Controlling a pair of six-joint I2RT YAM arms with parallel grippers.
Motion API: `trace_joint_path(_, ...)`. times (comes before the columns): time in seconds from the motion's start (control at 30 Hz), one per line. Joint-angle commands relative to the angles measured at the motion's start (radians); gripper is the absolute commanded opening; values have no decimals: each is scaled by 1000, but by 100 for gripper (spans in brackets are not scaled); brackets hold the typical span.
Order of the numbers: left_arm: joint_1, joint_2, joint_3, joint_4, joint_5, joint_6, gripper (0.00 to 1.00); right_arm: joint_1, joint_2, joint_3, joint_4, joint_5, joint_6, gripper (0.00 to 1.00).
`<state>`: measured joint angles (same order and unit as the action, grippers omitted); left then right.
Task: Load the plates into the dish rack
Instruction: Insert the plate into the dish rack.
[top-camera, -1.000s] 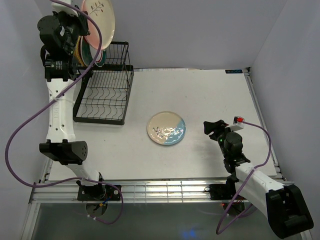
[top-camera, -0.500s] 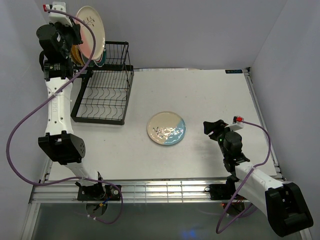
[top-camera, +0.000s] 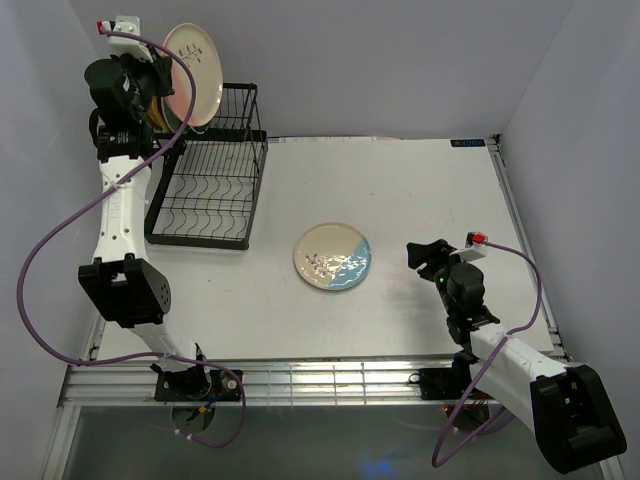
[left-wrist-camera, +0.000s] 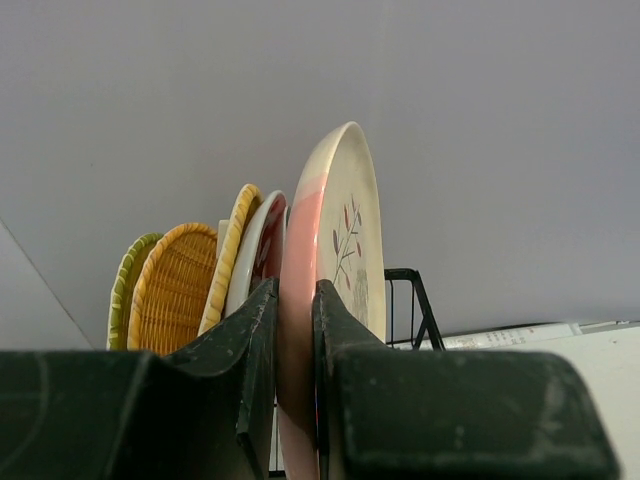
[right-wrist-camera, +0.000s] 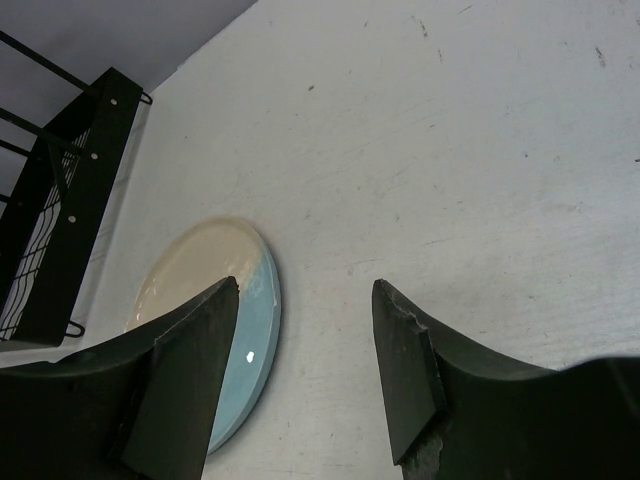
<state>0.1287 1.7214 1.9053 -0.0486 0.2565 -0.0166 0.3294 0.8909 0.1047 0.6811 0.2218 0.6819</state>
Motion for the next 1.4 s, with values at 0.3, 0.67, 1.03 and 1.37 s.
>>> trace_joint_path(0.3, 2, 0, 24, 179, -25, -31, 0, -1, 8, 41, 43, 10, 4, 62)
trace_joint_path(0.67, -21, 70, 26, 200, -77, -13, 0, -1, 29, 47, 44, 2, 4, 61)
trace_joint_path(1.03, -73, 98, 11, 263, -181, 81, 0, -1, 36, 52, 46, 4, 4, 61)
trace_joint_path(1.37, -93, 81, 26, 297, -217, 129, 0, -1, 36, 50, 46, 1, 4, 61)
